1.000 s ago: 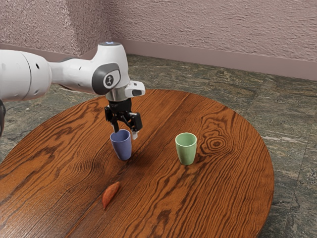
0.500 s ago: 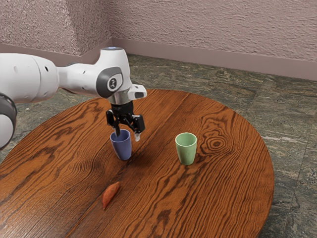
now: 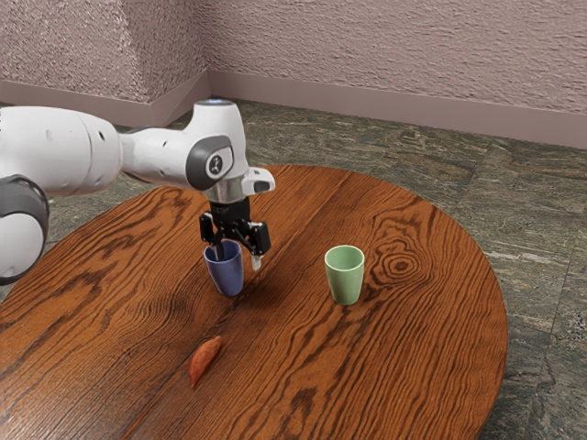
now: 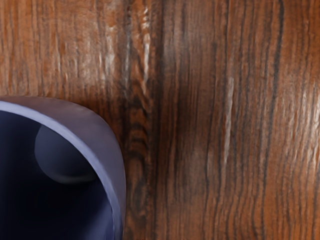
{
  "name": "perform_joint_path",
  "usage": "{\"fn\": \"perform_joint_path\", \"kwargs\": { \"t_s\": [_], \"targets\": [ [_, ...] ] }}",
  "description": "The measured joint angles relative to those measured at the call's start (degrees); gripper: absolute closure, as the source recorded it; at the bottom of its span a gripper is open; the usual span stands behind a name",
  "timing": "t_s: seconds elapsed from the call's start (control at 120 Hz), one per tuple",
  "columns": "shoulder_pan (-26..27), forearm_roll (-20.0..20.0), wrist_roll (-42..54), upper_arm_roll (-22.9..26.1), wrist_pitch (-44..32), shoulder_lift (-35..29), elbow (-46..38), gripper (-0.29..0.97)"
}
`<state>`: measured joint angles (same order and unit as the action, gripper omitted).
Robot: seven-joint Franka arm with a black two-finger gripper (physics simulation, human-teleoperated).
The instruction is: Place the left cup onto the right cup
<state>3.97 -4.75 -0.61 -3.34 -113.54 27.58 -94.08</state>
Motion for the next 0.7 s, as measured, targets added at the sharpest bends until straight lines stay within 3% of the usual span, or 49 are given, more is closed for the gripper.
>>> {"fn": "perform_joint_path", "kwargs": {
  "t_s": [0.4, 0.7],
  "targets": [
    [-0.02, 0.01, -0.64, 0.00, -0.84, 2.41, 2.09, 0.08],
    [-0.02, 0.07, -0.94, -0.09, -1.25, 2.49, 2.17, 0.28]
  ]
}}
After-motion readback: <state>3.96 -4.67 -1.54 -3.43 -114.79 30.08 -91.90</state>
